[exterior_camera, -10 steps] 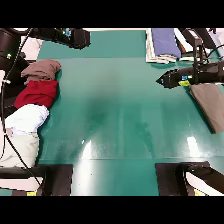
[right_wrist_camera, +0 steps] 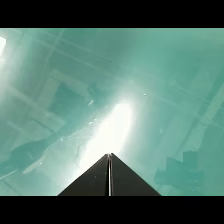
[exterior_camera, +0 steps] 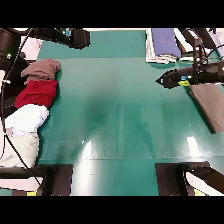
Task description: Fold the shirts.
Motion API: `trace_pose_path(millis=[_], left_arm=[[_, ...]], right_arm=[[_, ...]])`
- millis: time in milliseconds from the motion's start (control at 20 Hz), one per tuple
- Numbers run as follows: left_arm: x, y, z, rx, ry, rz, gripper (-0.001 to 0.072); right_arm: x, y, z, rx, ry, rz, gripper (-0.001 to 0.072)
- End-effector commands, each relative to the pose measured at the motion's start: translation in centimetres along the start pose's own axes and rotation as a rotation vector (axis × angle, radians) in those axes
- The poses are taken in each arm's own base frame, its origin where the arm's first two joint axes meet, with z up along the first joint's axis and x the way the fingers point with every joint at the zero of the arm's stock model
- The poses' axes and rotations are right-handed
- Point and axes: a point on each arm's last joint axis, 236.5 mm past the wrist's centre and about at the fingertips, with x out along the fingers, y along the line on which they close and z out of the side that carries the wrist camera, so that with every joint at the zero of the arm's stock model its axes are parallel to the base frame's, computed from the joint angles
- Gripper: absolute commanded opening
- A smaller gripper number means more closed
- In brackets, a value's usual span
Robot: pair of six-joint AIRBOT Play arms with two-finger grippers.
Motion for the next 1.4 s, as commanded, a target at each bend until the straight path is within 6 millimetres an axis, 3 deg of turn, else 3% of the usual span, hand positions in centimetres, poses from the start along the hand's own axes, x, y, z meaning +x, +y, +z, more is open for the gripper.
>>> trace_pose_path(millis=[0,150,250,300,350,400,500,600,750,900,1050,1350], left_arm=[[0.0,0.0,0.0,0.000,0.000,0.000,0.0025],[0.0,-0.1,0.6,-0.011,-0.024,-0.005,0.0025],[0.0,0.7,2.4,0.026,-0.101,0.028,0.0030],[-0.2,2.1,3.1,0.084,-0.130,0.094,0.0269],[-0.5,4.5,3.8,0.122,-0.151,0.192,0.0586],[-0.8,7.1,4.0,0.123,-0.154,0.289,0.0611],[-1.3,13.2,3.2,0.081,-0.120,0.454,0.0611],[-1.0,19.9,0.5,-0.027,-0.045,0.550,0.0611],[0.1,28.7,-5.3,-0.180,0.094,0.654,0.0612],[1.7,35.2,-11.5,-0.278,0.217,0.712,0.0612],[3.2,39.0,-15.0,-0.345,0.256,0.741,0.0612],[6.8,41.1,-15.9,-0.343,0.198,0.721,0.0611]], right_arm=[[0.0,0.0,0.0,0.000,0.000,0.000,0.0017],[0.0,0.0,0.0,0.000,-0.001,-0.002,0.0018],[0.0,0.0,0.0,0.000,-0.001,-0.002,0.0017],[0.0,0.0,0.0,0.000,-0.001,-0.002,0.0017],[0.0,0.0,0.0,0.000,-0.001,-0.001,0.0017],[0.0,0.0,0.0,0.000,-0.001,-0.002,0.0018],[0.0,0.0,0.0,-0.001,-0.001,-0.002,0.0018],[0.0,0.0,0.0,-0.001,-0.001,-0.002,0.0018],[0.0,0.0,0.0,-0.001,-0.001,-0.002,0.0018],[0.0,0.0,0.0,-0.001,0.000,-0.001,0.0018],[0.0,0.0,0.0,0.000,0.000,-0.001,0.0017],[0.0,0.2,-0.8,0.000,0.033,0.007,0.0017]])
